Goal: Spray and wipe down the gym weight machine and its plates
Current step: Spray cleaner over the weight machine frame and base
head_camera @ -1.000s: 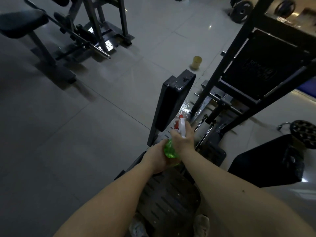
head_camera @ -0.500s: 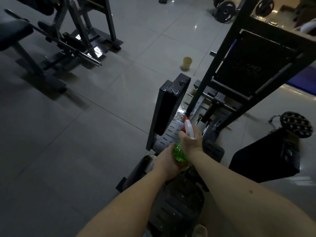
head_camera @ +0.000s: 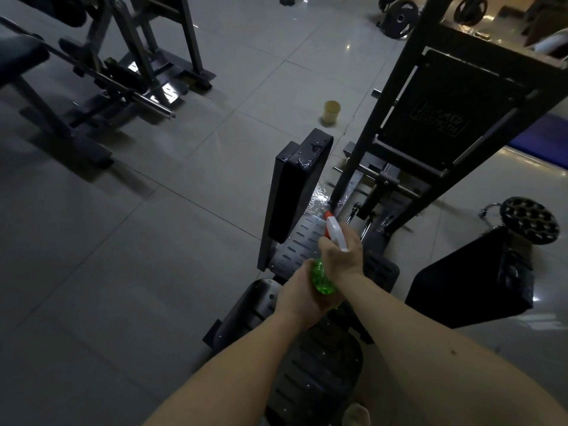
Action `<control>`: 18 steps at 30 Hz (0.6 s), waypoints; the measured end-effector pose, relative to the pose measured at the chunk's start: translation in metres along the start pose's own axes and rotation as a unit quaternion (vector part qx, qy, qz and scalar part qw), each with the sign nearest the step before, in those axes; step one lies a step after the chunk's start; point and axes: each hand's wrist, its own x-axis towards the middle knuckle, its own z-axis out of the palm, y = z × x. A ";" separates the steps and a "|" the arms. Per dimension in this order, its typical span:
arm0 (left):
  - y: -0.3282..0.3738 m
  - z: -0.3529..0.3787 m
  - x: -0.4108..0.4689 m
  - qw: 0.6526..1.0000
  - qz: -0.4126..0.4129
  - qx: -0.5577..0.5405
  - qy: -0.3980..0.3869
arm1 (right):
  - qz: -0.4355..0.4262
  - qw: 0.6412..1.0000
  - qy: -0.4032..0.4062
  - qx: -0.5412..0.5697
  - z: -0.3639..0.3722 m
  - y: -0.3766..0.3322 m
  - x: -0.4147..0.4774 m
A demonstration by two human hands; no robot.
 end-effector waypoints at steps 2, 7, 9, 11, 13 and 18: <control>-0.001 0.002 0.000 1.000 0.003 -0.013 0.015 | 0.004 1.000 -0.001 0.001 -0.001 0.002 0.002; 0.003 -0.002 0.003 0.999 0.010 -0.021 0.028 | 0.010 0.999 -0.038 0.001 0.000 0.017 0.009; 0.006 -0.001 0.003 0.999 0.021 -0.025 0.029 | 0.001 1.000 -0.026 -0.001 -0.002 0.011 0.010; 0.009 -0.001 0.003 0.999 0.031 -0.020 0.030 | 0.004 1.000 -0.010 -0.015 -0.003 0.007 0.010; 0.007 0.000 0.005 0.999 0.030 -0.021 0.022 | -0.012 0.999 -0.012 -0.032 -0.003 0.011 0.010; 0.001 0.005 0.000 0.999 0.001 -0.037 0.005 | 0.007 0.998 -0.059 -0.015 0.009 0.041 0.021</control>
